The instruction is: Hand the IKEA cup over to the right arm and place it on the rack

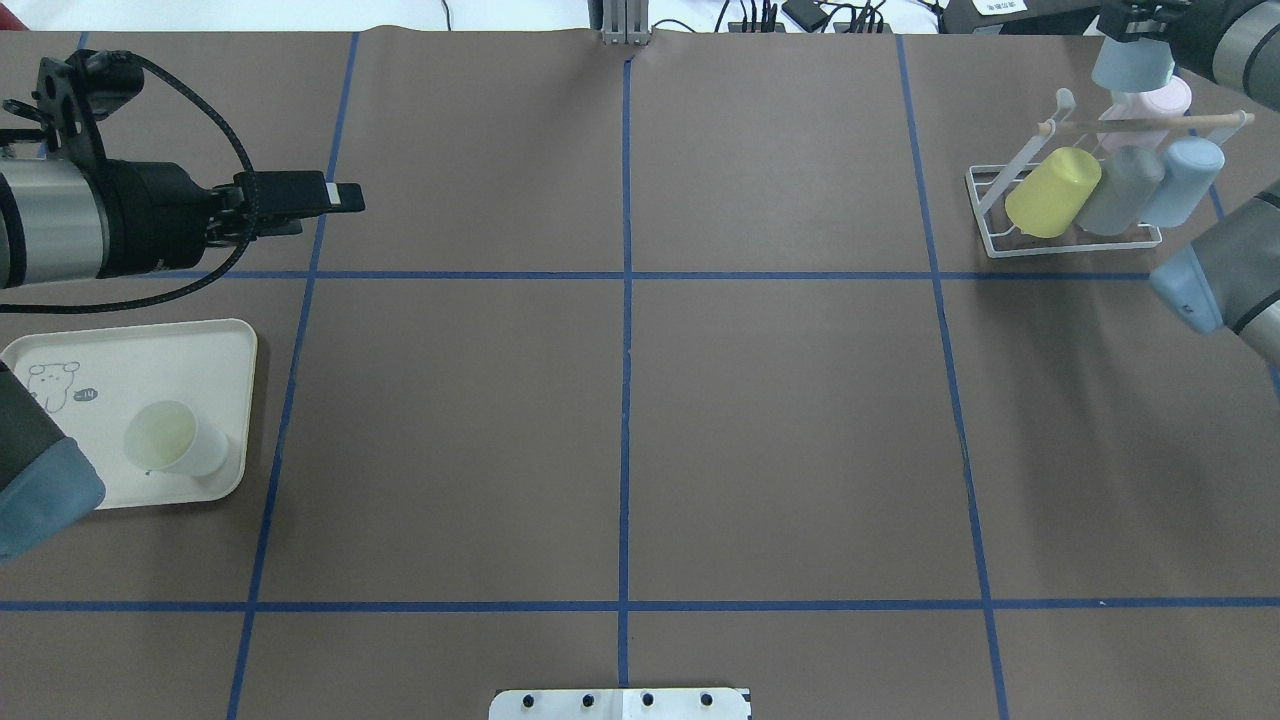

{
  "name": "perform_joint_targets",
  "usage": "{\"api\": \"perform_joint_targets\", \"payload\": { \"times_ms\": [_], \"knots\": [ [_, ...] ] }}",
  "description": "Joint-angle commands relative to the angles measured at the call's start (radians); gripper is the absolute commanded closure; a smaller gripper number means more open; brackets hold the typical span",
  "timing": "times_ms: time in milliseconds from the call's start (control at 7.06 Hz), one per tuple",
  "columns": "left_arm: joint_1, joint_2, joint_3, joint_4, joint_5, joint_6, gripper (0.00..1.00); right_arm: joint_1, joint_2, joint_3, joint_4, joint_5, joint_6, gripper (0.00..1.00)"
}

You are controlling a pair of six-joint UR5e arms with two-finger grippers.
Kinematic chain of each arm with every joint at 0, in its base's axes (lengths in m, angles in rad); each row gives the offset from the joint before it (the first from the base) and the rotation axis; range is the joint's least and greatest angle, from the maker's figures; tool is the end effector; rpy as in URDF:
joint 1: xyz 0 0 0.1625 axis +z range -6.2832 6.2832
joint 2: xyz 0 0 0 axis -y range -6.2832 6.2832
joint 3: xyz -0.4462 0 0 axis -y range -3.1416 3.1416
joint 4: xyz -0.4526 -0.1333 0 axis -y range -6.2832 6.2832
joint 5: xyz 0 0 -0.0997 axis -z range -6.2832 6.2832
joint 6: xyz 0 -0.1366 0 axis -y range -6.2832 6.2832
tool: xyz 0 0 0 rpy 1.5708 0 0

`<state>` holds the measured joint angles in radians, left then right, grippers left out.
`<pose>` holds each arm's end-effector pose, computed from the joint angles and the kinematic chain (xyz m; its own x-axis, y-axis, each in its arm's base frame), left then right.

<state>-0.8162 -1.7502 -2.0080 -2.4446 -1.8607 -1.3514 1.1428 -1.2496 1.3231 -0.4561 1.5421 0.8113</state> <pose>0.3337 -0.4925 0.2509 0.1632 0.1309 -0.9779 0.4789 0.8560 0.1945 -0.1890 -0.7449 0.5111 0.7462 -0.0227 0.6654 -0.5608 0.5172 0.6465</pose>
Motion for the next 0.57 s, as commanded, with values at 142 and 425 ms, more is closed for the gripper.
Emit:
{"api": "perform_joint_targets", "payload": {
  "times_ms": [142, 425],
  "knots": [
    [0.000, 0.000, 0.000, -0.001, 0.002, -0.005, 0.00, 0.000, 0.022, -0.039, 0.000, 0.003, 0.000, 1.00],
    [0.000, -0.002, 0.000, -0.001, 0.003, -0.009, 0.00, 0.000, 0.030, -0.059, 0.000, 0.003, 0.000, 1.00]
  ]
}}
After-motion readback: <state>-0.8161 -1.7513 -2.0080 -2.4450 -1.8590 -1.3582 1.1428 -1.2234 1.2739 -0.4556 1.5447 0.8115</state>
